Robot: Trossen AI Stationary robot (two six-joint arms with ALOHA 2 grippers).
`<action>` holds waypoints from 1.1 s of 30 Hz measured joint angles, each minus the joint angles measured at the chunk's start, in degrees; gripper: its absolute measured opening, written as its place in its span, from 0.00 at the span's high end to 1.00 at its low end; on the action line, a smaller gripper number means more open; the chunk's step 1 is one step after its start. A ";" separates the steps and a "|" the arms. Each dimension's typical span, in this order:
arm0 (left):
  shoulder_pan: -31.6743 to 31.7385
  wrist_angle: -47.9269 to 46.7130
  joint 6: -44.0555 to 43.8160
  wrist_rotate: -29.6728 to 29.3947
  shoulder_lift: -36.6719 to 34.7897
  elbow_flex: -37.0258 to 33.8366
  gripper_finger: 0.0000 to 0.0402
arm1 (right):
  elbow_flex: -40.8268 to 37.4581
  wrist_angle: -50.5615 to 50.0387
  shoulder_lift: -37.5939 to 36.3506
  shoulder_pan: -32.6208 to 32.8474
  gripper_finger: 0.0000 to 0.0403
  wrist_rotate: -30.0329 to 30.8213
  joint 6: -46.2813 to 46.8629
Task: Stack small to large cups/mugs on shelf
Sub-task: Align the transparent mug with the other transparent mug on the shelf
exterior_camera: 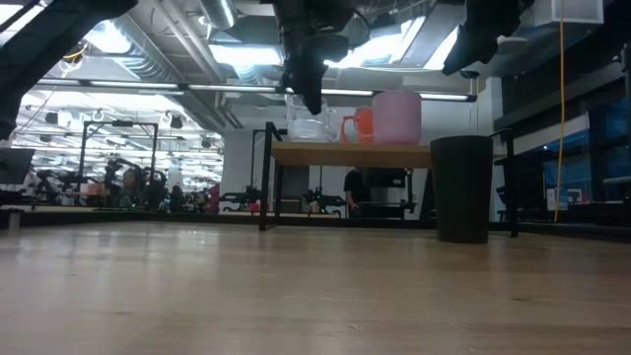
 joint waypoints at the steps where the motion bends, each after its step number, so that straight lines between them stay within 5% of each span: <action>1: 0.02 0.00 0.00 -0.46 0.00 0.00 0.87 | 0.00 0.00 0.00 0.00 0.73 0.02 0.00; 18: -0.88 2.12 0.13 -4.85 -1.75 6.48 0.81 | 0.00 0.00 0.00 0.00 0.73 -0.02 0.02; 27: -1.29 -13.17 -7.14 -7.80 -7.31 6.60 0.78 | 0.00 -0.41 0.02 0.00 0.73 -0.19 0.20; 33: -0.10 -11.99 -8.13 -4.85 -7.94 5.04 0.79 | 0.00 -0.40 0.03 0.01 0.73 -0.53 0.21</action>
